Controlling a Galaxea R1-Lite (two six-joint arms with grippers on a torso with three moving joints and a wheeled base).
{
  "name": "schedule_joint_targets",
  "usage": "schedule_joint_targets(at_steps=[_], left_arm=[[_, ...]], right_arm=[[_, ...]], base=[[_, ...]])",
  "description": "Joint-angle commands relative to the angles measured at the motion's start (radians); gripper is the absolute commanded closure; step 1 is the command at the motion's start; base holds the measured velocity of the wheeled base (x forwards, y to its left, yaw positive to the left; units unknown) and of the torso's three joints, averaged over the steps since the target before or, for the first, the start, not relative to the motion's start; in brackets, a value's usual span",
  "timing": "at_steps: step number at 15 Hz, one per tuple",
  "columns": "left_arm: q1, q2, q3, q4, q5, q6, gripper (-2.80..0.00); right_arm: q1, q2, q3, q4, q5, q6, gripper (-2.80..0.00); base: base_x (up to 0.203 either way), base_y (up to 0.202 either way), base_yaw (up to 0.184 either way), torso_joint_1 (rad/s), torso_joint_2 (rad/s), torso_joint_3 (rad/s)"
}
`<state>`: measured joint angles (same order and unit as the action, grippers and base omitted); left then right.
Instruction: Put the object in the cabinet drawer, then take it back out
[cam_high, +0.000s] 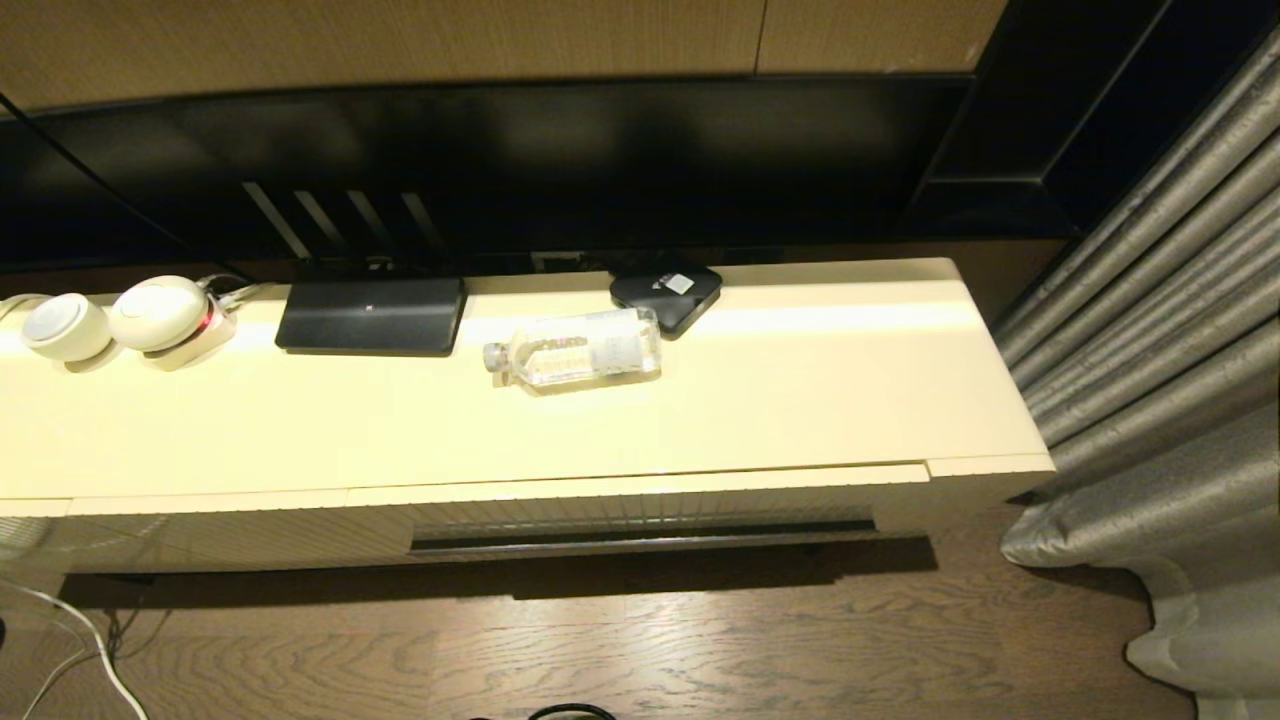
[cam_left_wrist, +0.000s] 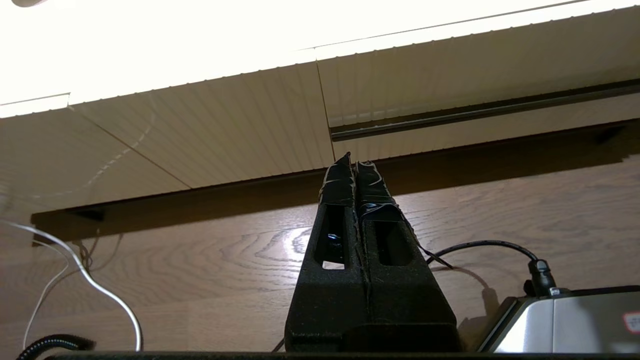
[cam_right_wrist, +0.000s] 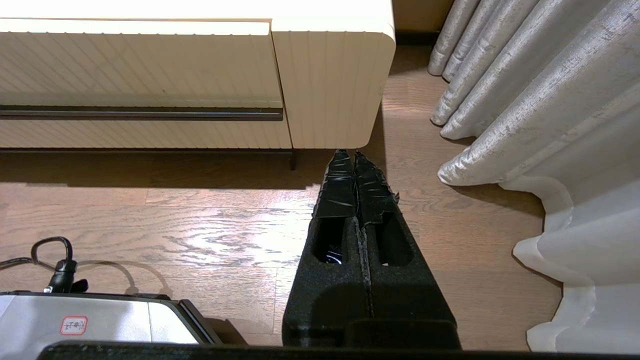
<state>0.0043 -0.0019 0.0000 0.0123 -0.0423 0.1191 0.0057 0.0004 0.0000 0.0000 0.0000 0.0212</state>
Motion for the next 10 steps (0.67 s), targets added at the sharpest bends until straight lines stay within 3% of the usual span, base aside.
schedule_joint_targets(at_steps=[1,10], left_arm=[[0.0,0.0,0.003,0.0,0.0,-0.012,0.0],[0.0,0.002,0.003,-0.002,-0.001,-0.018,0.0]], right_arm=[[0.0,0.001,0.001,0.0,0.0,0.0,0.0],[0.0,0.0,0.002,0.0,0.003,-0.003,0.0]], base=[[0.0,0.0,0.0,0.0,0.0,0.0],[0.0,0.0,0.0,0.0,0.0,0.0]])
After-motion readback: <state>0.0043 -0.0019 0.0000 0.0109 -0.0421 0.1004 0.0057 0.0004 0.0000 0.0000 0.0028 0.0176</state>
